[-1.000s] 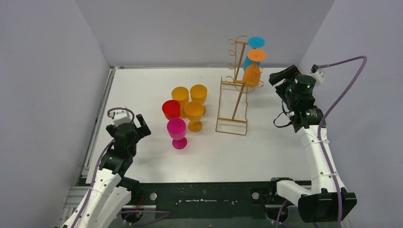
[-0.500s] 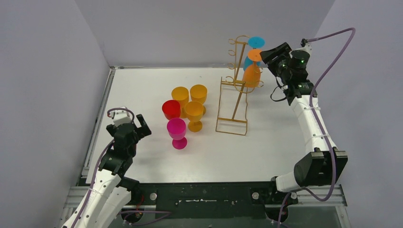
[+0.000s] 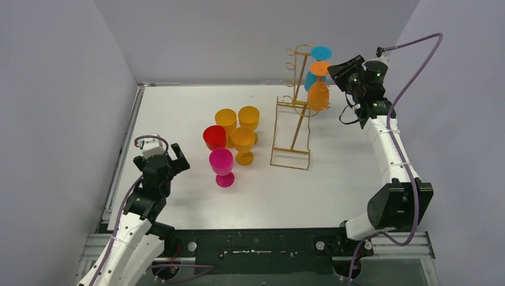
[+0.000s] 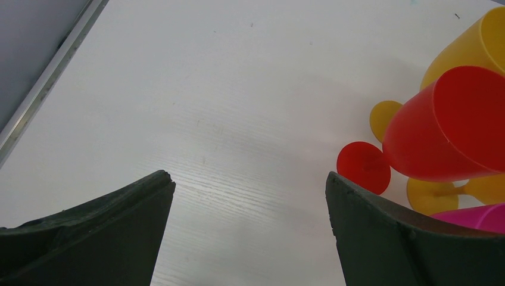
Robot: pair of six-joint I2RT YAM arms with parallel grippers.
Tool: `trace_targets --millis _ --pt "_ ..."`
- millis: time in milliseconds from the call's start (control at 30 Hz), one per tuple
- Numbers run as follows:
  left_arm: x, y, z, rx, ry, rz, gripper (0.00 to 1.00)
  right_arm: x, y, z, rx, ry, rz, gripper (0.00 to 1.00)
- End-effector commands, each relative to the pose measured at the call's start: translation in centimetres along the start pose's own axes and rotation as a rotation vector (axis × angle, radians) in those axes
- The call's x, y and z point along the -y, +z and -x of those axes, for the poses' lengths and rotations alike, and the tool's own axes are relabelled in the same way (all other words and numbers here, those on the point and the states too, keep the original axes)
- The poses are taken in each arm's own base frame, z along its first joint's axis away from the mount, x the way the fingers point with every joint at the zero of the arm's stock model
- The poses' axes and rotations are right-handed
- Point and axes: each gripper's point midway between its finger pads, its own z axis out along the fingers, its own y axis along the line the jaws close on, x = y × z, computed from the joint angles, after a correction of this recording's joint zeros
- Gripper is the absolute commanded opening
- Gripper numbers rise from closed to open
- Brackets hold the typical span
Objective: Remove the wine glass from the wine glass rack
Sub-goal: Pick up the wine glass from the wine rack.
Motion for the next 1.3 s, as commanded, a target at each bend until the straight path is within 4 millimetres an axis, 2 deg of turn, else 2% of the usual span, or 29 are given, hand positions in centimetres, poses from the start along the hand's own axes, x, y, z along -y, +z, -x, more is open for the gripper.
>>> trace_targets --millis 0,133,333,433,567,967,1100,1267 --pt "1.2 -0.3 1.9 0.053 -0.024 -0.048 0.97 -2.5 -0.2 2.4 0.064 -0.008 0.078 0.21" --pt "1.2 -0.3 1.8 0.051 -0.022 -0.051 0.97 -2.3 -0.4 2.3 0.064 -0.003 0.077 0.14" --pt "1.3 -0.3 1.9 0.051 -0.020 -0.056 0.97 -2.7 -1.0 2.0 0.055 0.068 0.097 0.11" --pt "1.3 -0.3 1.8 0.049 -0.019 -0.056 0.97 -2.5 -1.7 3.1 0.076 0.136 0.119 0.05" --pt "1.4 -0.3 1.7 0.047 -0.017 -0.058 0.97 -2.7 -2.3 3.5 0.080 0.200 0.149 0.00" --pt "1.5 -0.3 1.8 0.050 -0.016 -0.063 0.97 -3.1 -3.9 4.5 0.120 0.283 0.215 0.00" --pt "1.5 -0.3 1.8 0.049 -0.016 -0.064 0.97 -2.5 -4.2 4.4 0.130 0.287 0.191 0.00" --pt "1.6 -0.3 1.7 0.045 -0.014 -0.067 0.97 -2.0 -4.7 5.3 0.190 0.252 0.157 0.00"
